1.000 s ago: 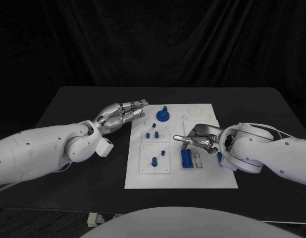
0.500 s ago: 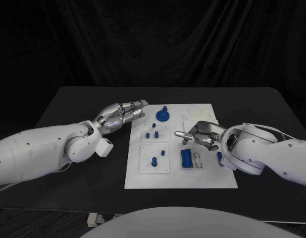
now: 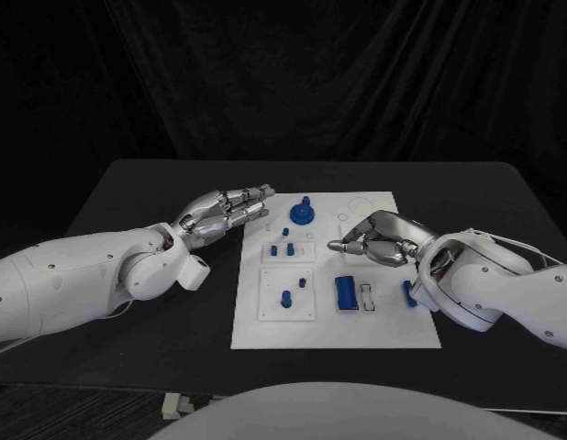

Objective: Assemble the parts on the task board

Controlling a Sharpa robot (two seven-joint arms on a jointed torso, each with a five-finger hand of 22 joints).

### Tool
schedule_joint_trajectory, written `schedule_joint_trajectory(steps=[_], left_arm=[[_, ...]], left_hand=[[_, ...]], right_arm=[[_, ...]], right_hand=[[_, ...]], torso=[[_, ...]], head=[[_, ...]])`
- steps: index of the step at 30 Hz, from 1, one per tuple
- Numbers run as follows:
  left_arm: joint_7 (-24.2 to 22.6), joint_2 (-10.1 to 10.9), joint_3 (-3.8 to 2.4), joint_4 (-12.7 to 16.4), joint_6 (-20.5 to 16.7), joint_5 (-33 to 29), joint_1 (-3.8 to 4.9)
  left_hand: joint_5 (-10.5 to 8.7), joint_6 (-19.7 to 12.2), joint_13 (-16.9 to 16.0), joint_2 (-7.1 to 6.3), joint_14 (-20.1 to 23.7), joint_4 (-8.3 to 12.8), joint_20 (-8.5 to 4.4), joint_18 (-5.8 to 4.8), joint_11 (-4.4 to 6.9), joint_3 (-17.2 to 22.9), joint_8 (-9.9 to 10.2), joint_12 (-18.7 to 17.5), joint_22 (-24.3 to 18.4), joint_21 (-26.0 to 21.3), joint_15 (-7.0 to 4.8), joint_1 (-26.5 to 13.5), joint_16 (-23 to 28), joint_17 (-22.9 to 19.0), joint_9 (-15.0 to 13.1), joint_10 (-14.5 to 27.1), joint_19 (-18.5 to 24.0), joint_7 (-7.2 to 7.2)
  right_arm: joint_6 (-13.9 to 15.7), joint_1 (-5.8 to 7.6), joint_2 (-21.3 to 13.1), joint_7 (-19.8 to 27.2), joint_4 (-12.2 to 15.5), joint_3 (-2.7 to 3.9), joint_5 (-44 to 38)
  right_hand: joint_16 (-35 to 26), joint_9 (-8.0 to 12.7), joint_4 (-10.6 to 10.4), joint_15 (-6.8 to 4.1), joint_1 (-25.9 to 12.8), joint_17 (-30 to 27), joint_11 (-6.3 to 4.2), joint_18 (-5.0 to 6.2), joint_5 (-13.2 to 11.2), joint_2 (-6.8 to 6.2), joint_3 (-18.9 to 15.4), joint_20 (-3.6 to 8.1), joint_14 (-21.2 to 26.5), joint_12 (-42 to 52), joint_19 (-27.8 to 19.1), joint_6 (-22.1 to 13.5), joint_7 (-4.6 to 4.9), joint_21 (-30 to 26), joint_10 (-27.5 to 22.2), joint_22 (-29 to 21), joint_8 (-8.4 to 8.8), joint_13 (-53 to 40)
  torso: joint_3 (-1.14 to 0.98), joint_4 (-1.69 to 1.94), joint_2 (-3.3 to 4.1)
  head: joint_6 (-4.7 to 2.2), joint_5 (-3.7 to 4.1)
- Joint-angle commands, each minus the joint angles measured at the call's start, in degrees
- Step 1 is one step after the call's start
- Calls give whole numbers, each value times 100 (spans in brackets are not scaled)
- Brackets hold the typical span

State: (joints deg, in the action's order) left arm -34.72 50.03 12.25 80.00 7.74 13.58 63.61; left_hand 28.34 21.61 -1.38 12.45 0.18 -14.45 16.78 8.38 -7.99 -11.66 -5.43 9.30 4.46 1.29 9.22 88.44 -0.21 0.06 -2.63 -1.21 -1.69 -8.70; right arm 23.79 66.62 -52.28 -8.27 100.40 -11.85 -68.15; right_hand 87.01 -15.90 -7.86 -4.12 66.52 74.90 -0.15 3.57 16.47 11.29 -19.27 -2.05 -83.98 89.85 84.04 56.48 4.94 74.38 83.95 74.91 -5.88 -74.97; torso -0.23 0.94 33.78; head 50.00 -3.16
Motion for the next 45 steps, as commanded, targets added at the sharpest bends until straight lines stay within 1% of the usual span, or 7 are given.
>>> schedule_joint_trajectory(steps=[1,4,9,15,24,34,45], left_arm=[[-75,-11,-6,8,63,-43,-10],[-82,-7,-6,12,59,-43,-10],[-95,16,-6,19,41,-43,-11],[-106,31,-6,28,28,-43,-12],[-101,26,-6,24,37,-43,-14],[-84,28,-6,23,48,-43,-17],[-69,22,-6,15,72,-43,-25]], left_hand=[[25,35,-9,12,-18,18,14,-60,-36,17,-35,25,9,31,-1,63,21,-6,-7,-15,-27,-129],[32,35,-8,11,-18,25,14,-63,-37,22,-37,24,10,31,0,71,21,-6,-7,-15,-28,-130],[32,35,-8,11,-18,25,14,-63,-37,22,-37,24,10,31,0,71,21,-6,-7,-15,-28,-130],[51,40,-10,9,-18,39,14,-68,-41,32,-44,33,10,32,-2,87,21,-6,-7,-18,-29,-133],[51,40,-10,9,-18,39,14,-68,-41,32,-44,33,10,32,-2,87,21,-6,-7,-18,-29,-133],[71,47,-10,12,-18,58,14,-75,-48,48,-54,34,12,34,-6,109,21,-6,-8,-20,-32,-138],[76,46,-9,16,-18,74,14,-80,-52,61,-58,31,13,34,-6,126,21,-6,-8,-20,-33,-142]], right_arm=[[-75,-27,-41,74,68,0,-927],[-254,-55,-104,-20,132,0,-1548],[-470,-148,-290,-156,298,-1,-2590],[-480,-332,-474,-285,447,-1,-3427],[-250,-538,-538,-534,461,-1,-3992],[-147,-609,-459,-758,378,-1,-4157],[-139,-680,-328,-766,273,-1,-4174]], right_hand=[[28,98,349,-41,637,837,-87,-31,172,-228,48,13,-466,15,142,-279,-40,57,605,1083,115,-1503],[41,193,519,-90,950,871,-136,-56,429,-465,-6,68,-469,15,161,-730,-92,159,605,1113,147,-1503],[97,133,304,-80,970,999,-137,-75,118,-754,-69,70,-490,15,164,-1304,-65,233,605,1133,-202,-1503],[150,-415,-857,-28,1150,1124,-56,-73,-232,-1732,862,30,-512,15,148,-2429,-45,256,605,1133,-1634,-1503],[127,-796,-901,23,1055,1070,-12,-65,-83,-1923,1007,-27,-495,15,120,-3462,36,216,605,1119,-2941,-1503],[98,-824,-921,54,700,1001,23,-42,-365,-2159,898,-60,-473,15,73,-3758,74,107,605,1088,-3456,-1503],[65,-803,-918,64,650,924,30,-25,-342,-2090,958,-72,-450,15,39,-3815,76,23,605,1065,-3681,-1503]], torso=[[-1,0,-4],[-2,-1,-1],[1,0,1],[1,4,1],[-1,1,-3],[-1,-3,0],[0,3,-1]], head=[[0,8],[0,2],[0,-14],[0,-21],[0,-24],[0,-29],[0,-37]])
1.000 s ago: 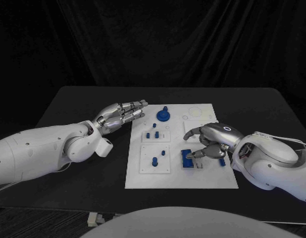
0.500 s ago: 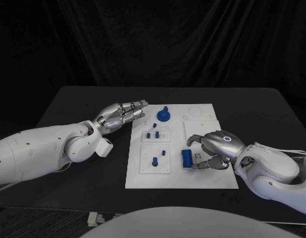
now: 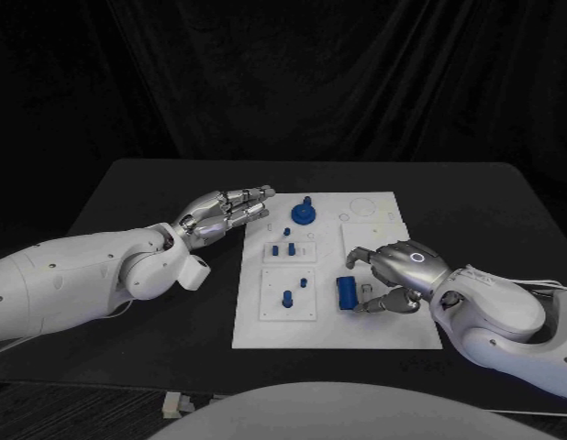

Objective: Assemble the parts on the task board

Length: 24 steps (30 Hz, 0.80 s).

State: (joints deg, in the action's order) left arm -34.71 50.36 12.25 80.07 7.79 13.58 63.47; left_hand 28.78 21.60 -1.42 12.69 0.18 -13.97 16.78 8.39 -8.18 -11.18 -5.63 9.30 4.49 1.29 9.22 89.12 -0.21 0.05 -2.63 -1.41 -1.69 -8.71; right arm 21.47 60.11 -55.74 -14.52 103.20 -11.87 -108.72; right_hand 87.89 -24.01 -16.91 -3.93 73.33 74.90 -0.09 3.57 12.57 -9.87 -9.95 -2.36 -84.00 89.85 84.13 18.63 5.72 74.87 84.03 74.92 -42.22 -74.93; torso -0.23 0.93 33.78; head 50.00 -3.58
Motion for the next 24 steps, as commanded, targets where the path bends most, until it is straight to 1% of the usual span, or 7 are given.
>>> schedule_joint_trajectory(steps=[1,7,17,19,22,23,24], left_arm=[[-68,-11,-6,8,68,-43,-13],[-58,-7,-6,8,74,-43,-25],[-44,-8,-6,6,89,-43,-54],[-45,-7,-6,5,90,-43,-61],[-45,-5,-6,5,89,-43,-68],[-45,-4,-6,5,90,-43,-70],[-45,-4,-6,5,90,-43,-71]], left_hand=[[32,46,-6,-7,-18,26,14,-81,-33,14,-37,31,9,34,-6,58,21,-5,-8,0,-33,-142],[34,46,-6,-5,-18,35,14,-84,-35,21,-39,32,11,35,-5,67,21,-5,-8,0,-34,-144],[35,45,-6,-3,-18,40,14,-86,-37,26,-41,32,10,35,-4,73,21,-5,-8,-1,-34,-146],[35,45,-6,-3,-18,40,14,-86,-37,26,-41,32,10,35,-4,73,21,-5,-8,-1,-34,-146],[35,45,-6,-3,-18,40,14,-86,-37,26,-41,32,10,35,-4,73,21,-5,-8,-1,-34,-146],[35,45,-6,-3,-18,40,14,-86,-37,26,-41,32,10,35,-4,73,21,-5,-8,-1,-34,-146],[35,45,-6,-3,-18,40,14,-86,-37,26,-41,32,10,35,-4,73,21,-5,-8,-1,-34,-146]], right_arm=[[90,-35,26,-137,-12,1,-117],[92,-60,66,-105,-40,1,-118],[-8,-72,138,-49,-99,1,-109],[14,-75,142,-18,-104,1,-51],[42,-76,141,9,-106,1,-10],[50,-77,140,16,-106,1,-1],[54,-77,139,20,-106,1,3]], right_hand=[[-25,16,-9,45,-33,919,24,-25,95,56,46,-43,-446,15,30,-35,-2,-25,597,1064,-95,-1507],[-29,37,-6,41,-139,911,16,-22,148,148,77,-43,-442,15,23,73,-15,-43,597,1060,-304,-1507],[-34,97,2,27,-241,900,-3,-19,243,223,104,-34,-439,15,22,243,-40,-54,597,1059,-477,-1507],[-33,140,8,19,-208,903,-23,-19,649,326,156,-18,-440,15,26,425,-59,-51,597,1061,-607,-1507],[-25,205,18,-5,-203,922,-42,-23,1095,446,179,-6,-446,15,33,558,-87,-42,597,1065,-683,-1507],[-27,246,21,-12,-212,918,-49,-24,1371,490,177,2,-446,15,35,642,-96,-40,597,1066,-712,-1507],[-27,246,21,-12,-212,918,-49,-24,1371,490,177,2,-446,15,35,642,-96,-40,597,1066,-712,-1507]], torso=[[-1,5,0],[0,3,3],[0,0,-2],[0,-2,-1],[-1,2,1],[-1,4,2],[-1,4,2]], head=[[0,6],[0,5],[0,2],[0,1],[0,1],[0,2],[0,2]])
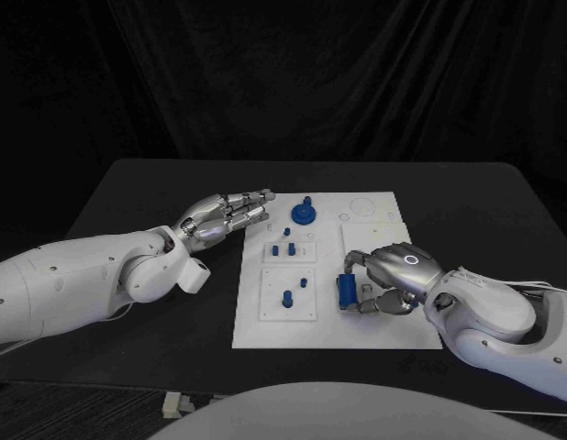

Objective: Assemble the parts on the task board

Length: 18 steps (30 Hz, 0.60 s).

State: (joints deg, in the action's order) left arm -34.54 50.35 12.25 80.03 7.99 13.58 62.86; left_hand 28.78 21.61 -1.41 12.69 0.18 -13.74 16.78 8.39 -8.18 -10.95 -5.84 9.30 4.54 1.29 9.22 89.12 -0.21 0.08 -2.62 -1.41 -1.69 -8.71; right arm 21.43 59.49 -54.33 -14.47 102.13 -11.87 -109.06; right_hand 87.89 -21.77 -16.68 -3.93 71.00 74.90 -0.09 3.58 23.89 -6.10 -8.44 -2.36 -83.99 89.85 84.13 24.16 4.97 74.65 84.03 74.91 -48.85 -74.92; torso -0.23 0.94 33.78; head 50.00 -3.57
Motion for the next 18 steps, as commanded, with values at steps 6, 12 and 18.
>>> schedule_joint_trajectory(steps=[6,12,18], left_arm=[[-64,-3,-6,6,68,-43,-23],[-65,-7,-6,3,67,-43,-32],[-73,-9,-6,-3,59,-43,-39]], left_hand=[[35,45,-7,-3,-18,17,14,-86,-37,3,-20,32,5,35,-4,73,21,-8,-8,-1,-34,-146],[35,45,-7,-3,-18,17,14,-86,-37,3,-20,32,5,35,-4,73,21,-8,-8,-1,-34,-146],[37,35,-7,2,-18,31,15,-94,-47,18,-23,31,8,37,3,85,21,-8,-7,-1,-38,-155]], right_arm=[[147,-17,-18,77,8,1,74],[212,-18,-36,122,17,1,133],[248,-18,-70,186,36,1,154]], right_hand=[[-28,243,0,-29,-19,918,-69,-26,1245,226,-3,20,-447,15,41,283,-43,-16,597,1070,-17,-1508],[-24,451,2,-60,-53,930,-109,-30,2081,288,20,47,-451,15,52,511,-88,3,597,1076,91,-1508],[-33,532,-1,-64,-79,908,-109,-28,2279,277,29,53,-446,15,48,553,-82,-11,597,1073,161,-1508]], torso=[[0,2,0],[0,-1,-3],[-2,0,0]], head=[[0,0],[0,-8],[0,-4]])
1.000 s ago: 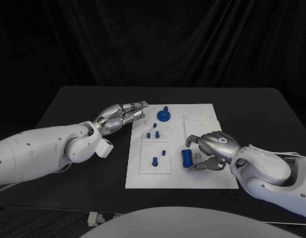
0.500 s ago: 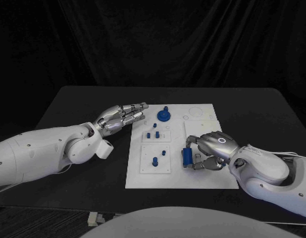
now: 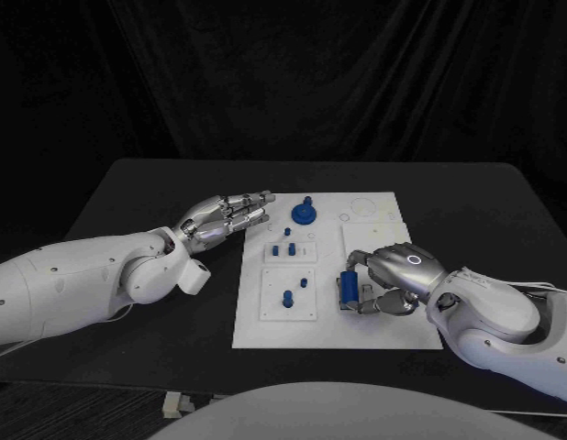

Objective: Assemble the parts on the task board

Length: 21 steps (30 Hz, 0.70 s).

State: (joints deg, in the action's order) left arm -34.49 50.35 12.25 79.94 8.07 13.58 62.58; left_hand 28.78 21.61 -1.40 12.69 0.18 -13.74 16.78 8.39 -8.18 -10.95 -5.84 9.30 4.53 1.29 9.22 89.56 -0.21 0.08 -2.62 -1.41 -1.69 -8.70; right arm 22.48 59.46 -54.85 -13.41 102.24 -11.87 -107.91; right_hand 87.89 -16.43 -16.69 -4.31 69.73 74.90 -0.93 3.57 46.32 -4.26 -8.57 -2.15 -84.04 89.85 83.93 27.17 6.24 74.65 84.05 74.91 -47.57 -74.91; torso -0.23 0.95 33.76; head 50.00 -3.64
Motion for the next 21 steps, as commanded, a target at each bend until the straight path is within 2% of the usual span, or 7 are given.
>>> schedule_joint_trajectory(steps=[1,13,21], left_arm=[[-81,-9,-6,6,50,-43,-11],[-83,-10,-6,0,47,-43,-16],[-79,-16,-6,-5,53,-43,-19]], left_hand=[[37,35,-7,2,-18,31,15,-93,-47,18,-23,31,9,37,3,41,21,-8,-7,-1,-38,-155],[34,29,-6,3,-18,30,15,-94,-48,19,-22,28,8,37,3,39,21,-8,-6,0,-37,-156],[34,29,-6,3,-18,30,15,-94,-48,19,-22,28,8,37,3,39,21,-8,-6,0,-37,-156]], right_arm=[[143,-14,-26,99,32,1,41],[12,-14,-107,273,93,1,45],[-97,-14,-118,282,108,1,68]], right_hand=[[-36,44,-1,-24,11,902,-22,-28,153,93,48,32,-439,15,68,292,-205,-11,595,1074,75,-1509],[-63,335,-5,-15,-192,845,-17,-21,720,56,120,23,-419,15,46,303,-203,-57,595,1064,456,-1509],[-36,381,-1,-16,-206,910,-18,-26,742,48,139,22,-435,15,54,273,-203,-32,595,1072,524,-1509]], torso=[[-1,0,2],[0,-1,1],[1,-2,-1]], head=[[0,2],[0,-5],[0,10]])
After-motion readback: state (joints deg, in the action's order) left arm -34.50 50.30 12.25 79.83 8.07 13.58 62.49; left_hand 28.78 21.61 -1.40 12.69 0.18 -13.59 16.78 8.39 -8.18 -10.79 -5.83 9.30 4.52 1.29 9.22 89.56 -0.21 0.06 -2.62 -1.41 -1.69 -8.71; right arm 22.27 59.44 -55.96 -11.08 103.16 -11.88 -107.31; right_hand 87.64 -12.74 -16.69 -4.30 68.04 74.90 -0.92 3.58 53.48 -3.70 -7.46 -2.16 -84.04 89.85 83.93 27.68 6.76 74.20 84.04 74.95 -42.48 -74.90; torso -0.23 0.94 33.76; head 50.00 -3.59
